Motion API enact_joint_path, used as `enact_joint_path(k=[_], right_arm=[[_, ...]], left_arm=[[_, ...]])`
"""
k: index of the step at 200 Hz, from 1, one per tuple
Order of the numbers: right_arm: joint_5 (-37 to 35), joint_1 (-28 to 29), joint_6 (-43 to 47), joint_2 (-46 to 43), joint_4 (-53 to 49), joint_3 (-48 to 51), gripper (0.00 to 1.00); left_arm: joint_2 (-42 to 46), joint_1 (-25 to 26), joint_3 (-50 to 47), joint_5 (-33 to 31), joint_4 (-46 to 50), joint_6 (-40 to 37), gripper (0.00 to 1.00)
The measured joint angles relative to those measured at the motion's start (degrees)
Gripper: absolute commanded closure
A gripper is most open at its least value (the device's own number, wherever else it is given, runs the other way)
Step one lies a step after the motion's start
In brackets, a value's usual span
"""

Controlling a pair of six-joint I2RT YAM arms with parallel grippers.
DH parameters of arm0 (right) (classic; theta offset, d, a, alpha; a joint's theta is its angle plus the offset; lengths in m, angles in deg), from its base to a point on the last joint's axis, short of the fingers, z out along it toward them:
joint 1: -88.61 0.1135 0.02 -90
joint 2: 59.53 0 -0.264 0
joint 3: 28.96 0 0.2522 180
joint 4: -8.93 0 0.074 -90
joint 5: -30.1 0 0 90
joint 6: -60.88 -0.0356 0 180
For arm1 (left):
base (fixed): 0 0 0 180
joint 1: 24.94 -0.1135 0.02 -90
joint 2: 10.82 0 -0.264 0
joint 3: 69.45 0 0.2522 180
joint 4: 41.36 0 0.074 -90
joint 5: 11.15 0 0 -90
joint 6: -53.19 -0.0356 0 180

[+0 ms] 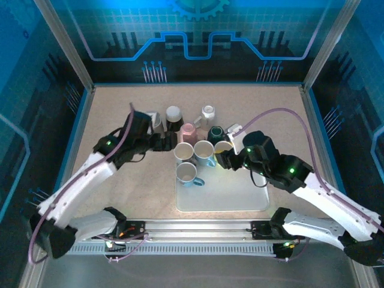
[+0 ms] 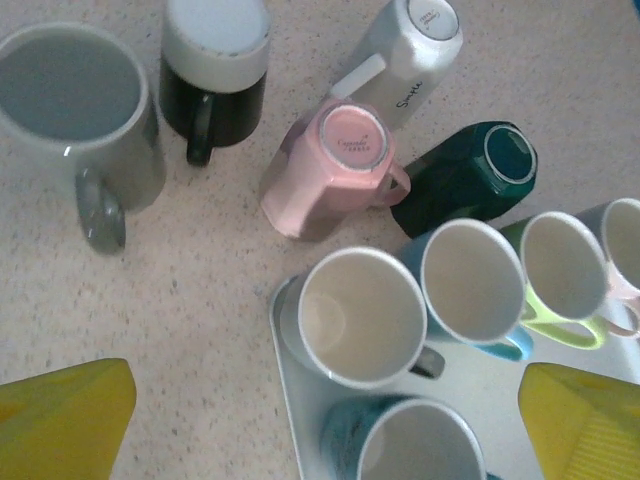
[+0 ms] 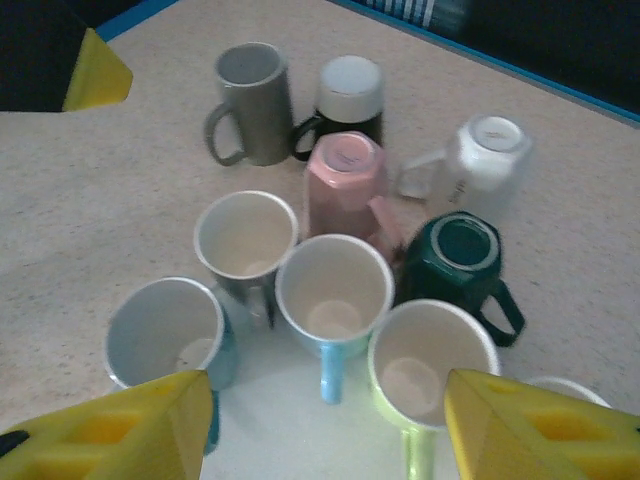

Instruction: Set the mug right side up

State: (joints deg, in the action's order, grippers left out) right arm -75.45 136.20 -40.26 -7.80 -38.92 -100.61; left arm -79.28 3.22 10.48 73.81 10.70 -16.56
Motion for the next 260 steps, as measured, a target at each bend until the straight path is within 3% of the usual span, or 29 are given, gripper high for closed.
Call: enact_joint_path(k=[35, 62, 91, 127, 181, 260], right_arm=[[2.34, -0.81, 0.26, -2.80, -0.42, 1.07, 0.35], [4.13, -0.81, 0.26, -4.72, -0.42, 1.51, 0.35], [4.94, -0.81, 0.20, -6.91, -0.39, 2.14, 0.35], [6.45, -0.81, -0.44, -8.66, -0.13, 2.97, 0.35], [6.91, -0.81, -0.44, -9.75, 0.70, 5.14, 0.35], [7.10, -0.81, -0.44, -10.69, 1.99, 5.51, 0.33]], left_arm=[[-14.49, 0.02, 9.77, 0.61, 0.55, -10.32, 0.01], [-26.45, 0.00, 17.07, -1.07, 1.33, -12.17, 0.01], [-35.39, 0.00, 22.80, -1.11, 3.08, -6.34, 0.01], [-39.65, 0.42, 28.89, -1.66, 5.84, 4.09, 0.01], [-52.19, 3.67, 47.50, -10.67, 18.03, 12.09, 0.01], [-56.39, 4.11, 48.24, -13.81, 23.12, 14.64, 0.01]])
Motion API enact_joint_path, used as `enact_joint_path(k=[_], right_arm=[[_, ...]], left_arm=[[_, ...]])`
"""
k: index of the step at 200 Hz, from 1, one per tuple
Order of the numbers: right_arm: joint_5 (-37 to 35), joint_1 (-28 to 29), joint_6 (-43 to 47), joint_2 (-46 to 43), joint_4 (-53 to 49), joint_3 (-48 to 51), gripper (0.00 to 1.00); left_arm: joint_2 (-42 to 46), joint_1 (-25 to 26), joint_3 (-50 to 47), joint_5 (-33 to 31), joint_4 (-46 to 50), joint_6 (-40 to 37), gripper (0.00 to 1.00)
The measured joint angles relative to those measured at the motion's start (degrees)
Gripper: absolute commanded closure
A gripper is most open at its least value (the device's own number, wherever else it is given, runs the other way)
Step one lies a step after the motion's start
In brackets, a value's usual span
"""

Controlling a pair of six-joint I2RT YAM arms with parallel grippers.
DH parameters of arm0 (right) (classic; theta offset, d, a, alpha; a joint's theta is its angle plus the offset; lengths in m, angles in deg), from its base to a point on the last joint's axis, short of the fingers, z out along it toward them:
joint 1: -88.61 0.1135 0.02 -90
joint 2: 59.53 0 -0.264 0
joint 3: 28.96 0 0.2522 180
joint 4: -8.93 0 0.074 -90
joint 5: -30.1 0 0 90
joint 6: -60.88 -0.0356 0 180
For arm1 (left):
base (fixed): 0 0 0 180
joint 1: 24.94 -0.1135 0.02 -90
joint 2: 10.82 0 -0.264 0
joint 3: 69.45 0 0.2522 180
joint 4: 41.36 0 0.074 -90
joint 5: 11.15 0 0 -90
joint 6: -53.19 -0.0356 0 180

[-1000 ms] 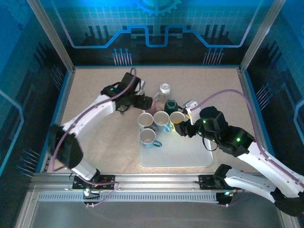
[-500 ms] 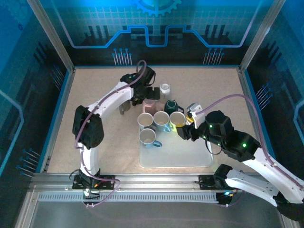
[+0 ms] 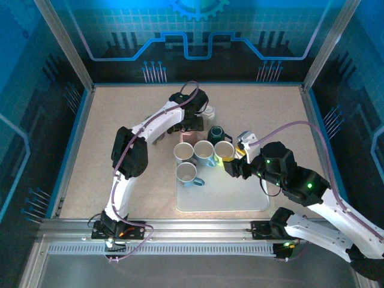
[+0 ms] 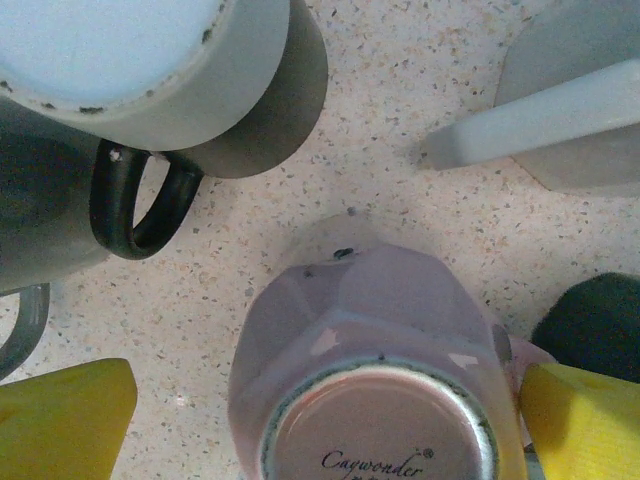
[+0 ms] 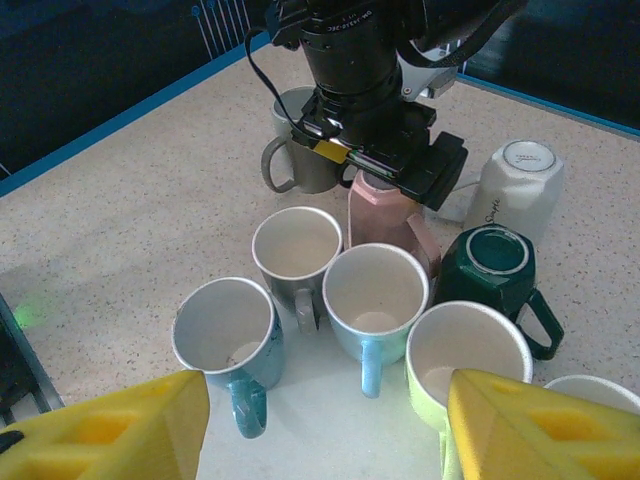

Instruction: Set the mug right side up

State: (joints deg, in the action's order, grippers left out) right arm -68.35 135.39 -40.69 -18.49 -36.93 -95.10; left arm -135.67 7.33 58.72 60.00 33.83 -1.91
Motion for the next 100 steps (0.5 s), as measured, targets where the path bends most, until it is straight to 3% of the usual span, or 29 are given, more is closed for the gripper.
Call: enact_joint_path(k=[100], right_arm=[[0.15, 0.00, 0.00, 0.17, 0.15, 0.28, 0.33]], left_arm=[[1.97, -1.51, -8.37, 5.75, -5.84, 3.48, 0.02]])
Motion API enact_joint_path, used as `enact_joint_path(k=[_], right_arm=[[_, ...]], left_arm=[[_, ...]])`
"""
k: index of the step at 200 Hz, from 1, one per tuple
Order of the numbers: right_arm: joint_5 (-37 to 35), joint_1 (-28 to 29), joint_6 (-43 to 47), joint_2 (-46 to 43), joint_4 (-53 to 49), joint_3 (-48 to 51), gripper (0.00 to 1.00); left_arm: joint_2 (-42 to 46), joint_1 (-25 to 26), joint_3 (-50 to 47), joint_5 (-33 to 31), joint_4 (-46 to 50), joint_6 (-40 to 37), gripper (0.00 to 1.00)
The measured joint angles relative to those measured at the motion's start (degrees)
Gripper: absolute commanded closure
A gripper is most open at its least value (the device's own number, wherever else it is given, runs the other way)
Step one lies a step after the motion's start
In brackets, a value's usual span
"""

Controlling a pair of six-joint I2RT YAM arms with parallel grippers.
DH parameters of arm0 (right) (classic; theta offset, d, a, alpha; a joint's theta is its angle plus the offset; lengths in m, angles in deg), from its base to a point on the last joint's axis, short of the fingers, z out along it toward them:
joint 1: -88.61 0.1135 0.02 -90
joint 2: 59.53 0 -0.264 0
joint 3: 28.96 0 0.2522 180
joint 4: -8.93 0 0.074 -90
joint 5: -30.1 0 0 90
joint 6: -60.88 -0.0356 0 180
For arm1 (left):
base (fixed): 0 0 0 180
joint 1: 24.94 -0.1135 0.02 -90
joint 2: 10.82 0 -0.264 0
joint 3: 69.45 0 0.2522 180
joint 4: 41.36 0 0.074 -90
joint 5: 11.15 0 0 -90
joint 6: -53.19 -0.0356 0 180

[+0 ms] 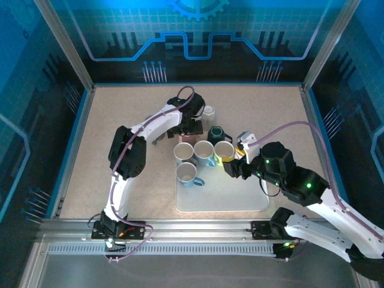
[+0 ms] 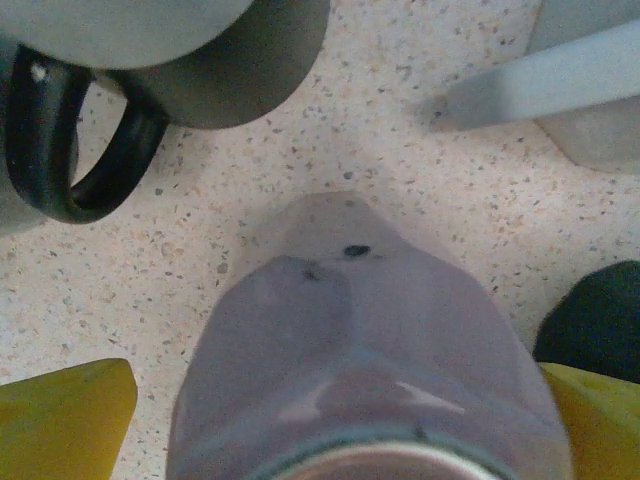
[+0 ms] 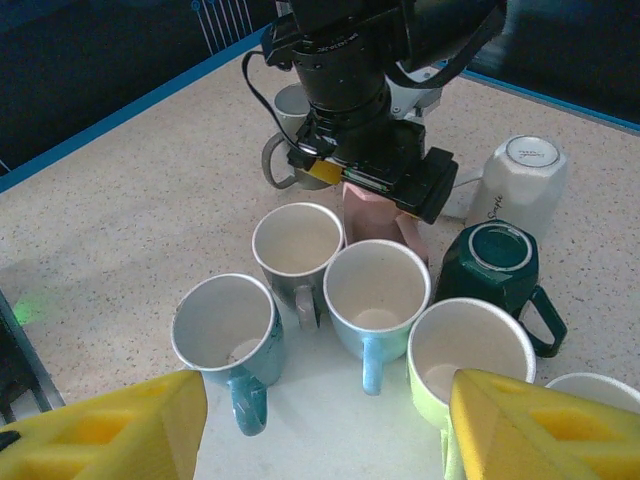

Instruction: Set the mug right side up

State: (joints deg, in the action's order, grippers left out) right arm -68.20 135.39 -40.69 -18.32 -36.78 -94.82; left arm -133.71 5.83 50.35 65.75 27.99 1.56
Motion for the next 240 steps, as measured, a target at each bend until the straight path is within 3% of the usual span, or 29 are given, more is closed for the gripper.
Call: enact_joint_path(k=[37, 86, 168, 240], right_arm=[[-0.02, 0.00, 0.00, 0.04, 0.02, 0.04, 0.33], [-0.13, 0.00, 0.00, 0.42, 0.02, 0.04, 0.34], [-0.24, 0.00, 0.00, 1.64, -0.11, 0.02, 0.35], [-0.28, 0.00, -0.07, 3.21, -0.59, -2.08, 0.35]], left_arm=[[0.26, -1.51, -1.25, 2.10, -1.70, 1.05, 0.11], [0.44, -2.23, -1.27, 2.69, -2.71, 2.03, 0.37], [5.18, -2.84, -5.07, 2.64, -2.47, 1.79, 0.41], [20.72, -2.89, -5.05, 3.04, -3.26, 0.11, 0.41]])
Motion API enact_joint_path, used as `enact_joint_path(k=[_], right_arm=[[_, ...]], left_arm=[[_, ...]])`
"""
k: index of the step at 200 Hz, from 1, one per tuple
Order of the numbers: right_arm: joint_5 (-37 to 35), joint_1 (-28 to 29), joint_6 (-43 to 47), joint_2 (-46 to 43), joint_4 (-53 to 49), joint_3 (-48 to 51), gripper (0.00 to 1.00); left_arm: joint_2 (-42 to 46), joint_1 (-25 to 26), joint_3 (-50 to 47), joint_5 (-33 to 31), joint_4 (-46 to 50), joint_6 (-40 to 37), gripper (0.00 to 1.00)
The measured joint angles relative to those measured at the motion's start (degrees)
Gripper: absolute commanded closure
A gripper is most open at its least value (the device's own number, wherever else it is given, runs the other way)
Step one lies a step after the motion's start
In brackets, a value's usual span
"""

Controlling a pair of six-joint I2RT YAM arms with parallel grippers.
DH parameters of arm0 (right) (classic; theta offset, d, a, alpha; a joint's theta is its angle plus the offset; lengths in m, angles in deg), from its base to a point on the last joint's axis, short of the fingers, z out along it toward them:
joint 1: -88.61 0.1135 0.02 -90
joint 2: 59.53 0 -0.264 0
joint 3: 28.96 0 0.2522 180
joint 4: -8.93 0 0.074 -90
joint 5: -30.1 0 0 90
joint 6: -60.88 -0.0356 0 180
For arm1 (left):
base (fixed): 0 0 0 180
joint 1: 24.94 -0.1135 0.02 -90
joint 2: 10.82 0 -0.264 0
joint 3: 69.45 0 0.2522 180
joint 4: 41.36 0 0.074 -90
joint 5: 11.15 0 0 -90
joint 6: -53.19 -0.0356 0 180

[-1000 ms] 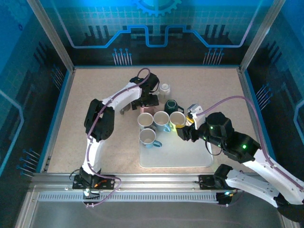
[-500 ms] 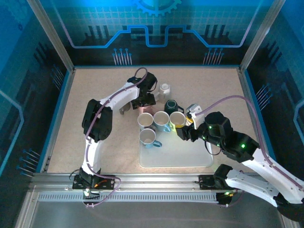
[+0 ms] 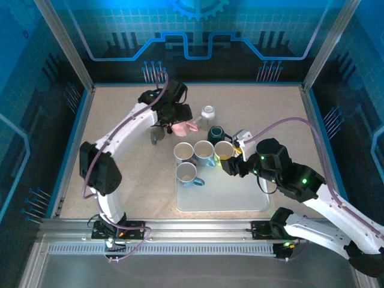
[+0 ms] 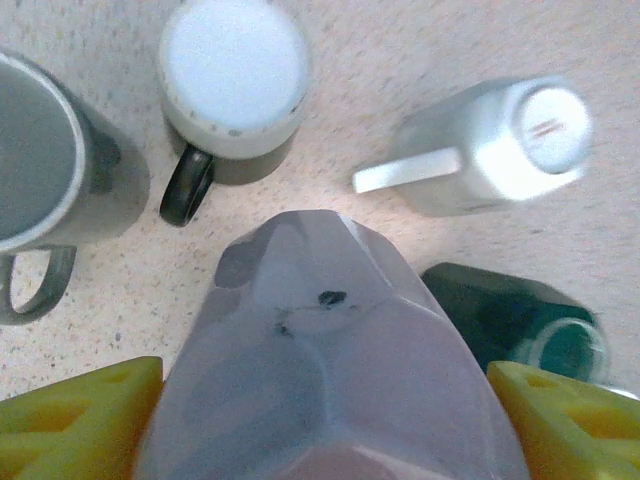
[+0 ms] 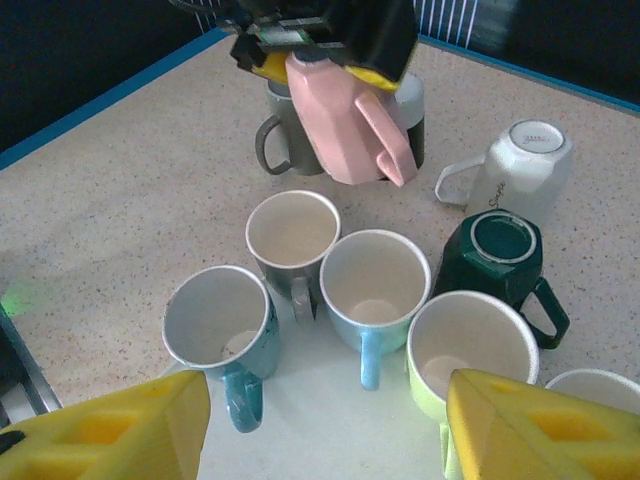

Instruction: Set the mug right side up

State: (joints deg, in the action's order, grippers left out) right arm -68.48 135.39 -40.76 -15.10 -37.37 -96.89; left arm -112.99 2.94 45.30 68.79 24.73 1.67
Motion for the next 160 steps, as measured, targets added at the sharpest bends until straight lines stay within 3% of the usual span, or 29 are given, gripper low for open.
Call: enact_joint_path(k=[31, 85, 118, 160], right_arm=[[0.28, 0.00, -1.44, 0.37, -0.04, -1.51, 0.35], [3.65, -1.29, -14.51, 5.40, 0.92, -5.33, 0.37], [16.31, -7.61, -29.00, 6.62, 8.46, -5.03, 0.38], [40.48, -13.57, -51.34, 13.18, 35.52, 1.97, 0.37]], left_arm=[[9.79, -0.04, -5.31, 2.05, -6.95, -2.38, 0.41], [39.87, -0.09, -41.72, 10.91, -41.40, -8.41, 0.46], [46.80, -0.09, -53.68, 16.28, -60.54, -11.56, 0.49], [53.24, -0.09, -62.12, 20.98, -75.34, -16.41, 0.50]])
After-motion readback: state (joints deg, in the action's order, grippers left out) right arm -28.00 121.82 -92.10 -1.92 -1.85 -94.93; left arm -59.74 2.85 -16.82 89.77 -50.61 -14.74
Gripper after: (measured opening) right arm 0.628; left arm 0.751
